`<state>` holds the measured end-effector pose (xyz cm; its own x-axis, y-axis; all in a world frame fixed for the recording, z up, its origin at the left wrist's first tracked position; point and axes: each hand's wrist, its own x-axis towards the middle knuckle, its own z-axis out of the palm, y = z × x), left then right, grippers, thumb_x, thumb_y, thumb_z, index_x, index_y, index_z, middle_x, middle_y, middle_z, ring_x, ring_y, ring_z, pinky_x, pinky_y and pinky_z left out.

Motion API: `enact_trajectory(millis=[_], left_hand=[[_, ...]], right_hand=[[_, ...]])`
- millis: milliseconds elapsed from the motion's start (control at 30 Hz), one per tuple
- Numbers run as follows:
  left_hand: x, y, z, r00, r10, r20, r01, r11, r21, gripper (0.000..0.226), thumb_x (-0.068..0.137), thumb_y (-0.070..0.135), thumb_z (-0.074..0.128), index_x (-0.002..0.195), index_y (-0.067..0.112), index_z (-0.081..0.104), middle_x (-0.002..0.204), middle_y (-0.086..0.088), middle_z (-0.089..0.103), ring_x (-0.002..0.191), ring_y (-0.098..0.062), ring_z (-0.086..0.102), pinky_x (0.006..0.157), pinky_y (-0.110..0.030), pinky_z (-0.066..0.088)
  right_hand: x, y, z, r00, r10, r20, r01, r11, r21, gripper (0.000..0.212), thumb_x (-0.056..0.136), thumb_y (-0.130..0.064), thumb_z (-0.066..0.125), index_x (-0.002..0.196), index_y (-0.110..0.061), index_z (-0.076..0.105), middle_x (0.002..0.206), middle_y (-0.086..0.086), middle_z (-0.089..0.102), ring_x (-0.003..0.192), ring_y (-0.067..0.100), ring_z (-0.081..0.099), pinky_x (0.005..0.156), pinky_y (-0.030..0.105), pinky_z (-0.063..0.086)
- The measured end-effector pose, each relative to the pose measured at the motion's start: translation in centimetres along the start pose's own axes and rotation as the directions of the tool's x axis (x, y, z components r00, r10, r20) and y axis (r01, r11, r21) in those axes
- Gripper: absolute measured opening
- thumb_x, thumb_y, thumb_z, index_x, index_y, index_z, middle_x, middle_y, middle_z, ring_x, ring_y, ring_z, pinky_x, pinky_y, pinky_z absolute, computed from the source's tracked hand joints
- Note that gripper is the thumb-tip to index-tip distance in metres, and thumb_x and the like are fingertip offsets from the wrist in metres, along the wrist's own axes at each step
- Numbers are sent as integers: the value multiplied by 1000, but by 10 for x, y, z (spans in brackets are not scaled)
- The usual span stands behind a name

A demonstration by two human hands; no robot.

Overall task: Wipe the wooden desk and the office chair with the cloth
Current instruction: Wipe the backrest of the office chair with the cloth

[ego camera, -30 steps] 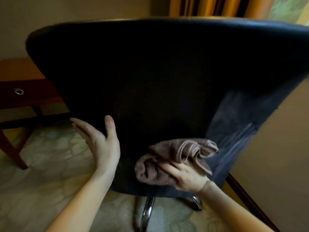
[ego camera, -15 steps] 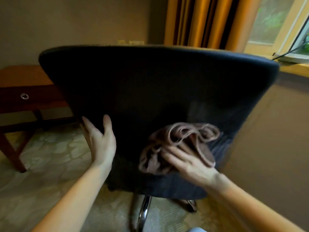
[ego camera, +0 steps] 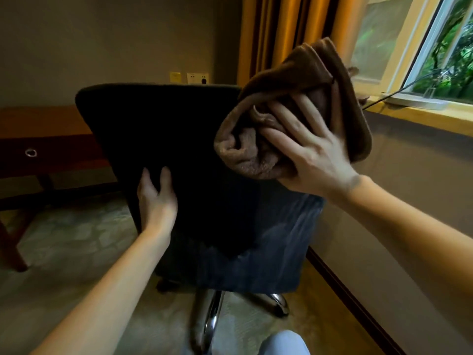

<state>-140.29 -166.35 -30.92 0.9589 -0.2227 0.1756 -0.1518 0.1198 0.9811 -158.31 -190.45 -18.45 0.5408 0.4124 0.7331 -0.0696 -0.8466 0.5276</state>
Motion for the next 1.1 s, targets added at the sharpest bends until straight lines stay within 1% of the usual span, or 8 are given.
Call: enact_trajectory(millis=[133,267,400,567,700,867,967,1100], left_hand=[[-5,-7,11,993,74,-87,-68,995,74,60,108,48,38,163,37,15,169,7,18,154,-19,23,114,-33,27],[-16,-20,40,981,109,-160,-85,985,149,61,108,52,31,163,43,6,172,11,1,157,-13,10,110,-25,18],[-16,-32,61,960,156,-234,-122,980,154,62,109,50,31,162,44,0,172,10,-6,157,-8,1,113,-14,12],[-12,-40,85,930,155,-334,-122,986,117,64,110,43,35,163,40,-1,172,5,-10,154,-6,1,88,14,10],[-7,-45,88,920,175,-350,-149,984,102,65,110,42,35,163,39,-3,172,4,-12,155,-8,-1,90,13,14],[-3,-43,81,929,165,-331,-138,985,104,65,110,43,34,162,41,-5,171,5,-13,157,-12,0,104,-4,18],[-2,-40,70,944,145,-296,-109,985,135,65,110,45,33,162,43,-6,171,7,-14,158,-15,-2,111,-24,12],[3,-33,48,970,88,-225,-54,987,154,62,110,46,33,161,48,-3,172,8,-9,158,-18,-2,124,-38,8]], right_hand=[[-21,-24,41,994,65,-83,-56,993,103,45,89,-27,62,127,-3,67,142,29,56,134,58,47,122,57,27],[-79,-67,98,992,116,40,-122,956,267,45,95,-35,48,132,-12,55,127,23,68,109,46,68,109,41,40],[-135,-106,138,993,75,94,-105,924,368,44,101,-40,39,133,-14,55,132,12,58,112,39,56,101,44,43],[-197,-139,180,983,-62,175,-26,888,459,37,103,-35,43,132,-14,53,126,10,57,115,31,52,95,46,52],[-213,-146,180,948,-198,249,52,869,492,37,95,-26,42,130,-15,49,127,6,45,115,24,49,98,36,39],[-213,-144,165,813,-378,443,163,878,450,47,84,-11,51,129,-15,63,134,7,64,127,30,58,115,41,36],[-190,-126,139,848,-371,378,213,892,398,38,100,-10,43,127,-8,70,139,13,64,137,31,53,127,45,15],[-133,-81,85,964,-178,195,96,924,371,44,109,-10,30,121,3,71,125,24,69,132,45,52,129,39,9]])
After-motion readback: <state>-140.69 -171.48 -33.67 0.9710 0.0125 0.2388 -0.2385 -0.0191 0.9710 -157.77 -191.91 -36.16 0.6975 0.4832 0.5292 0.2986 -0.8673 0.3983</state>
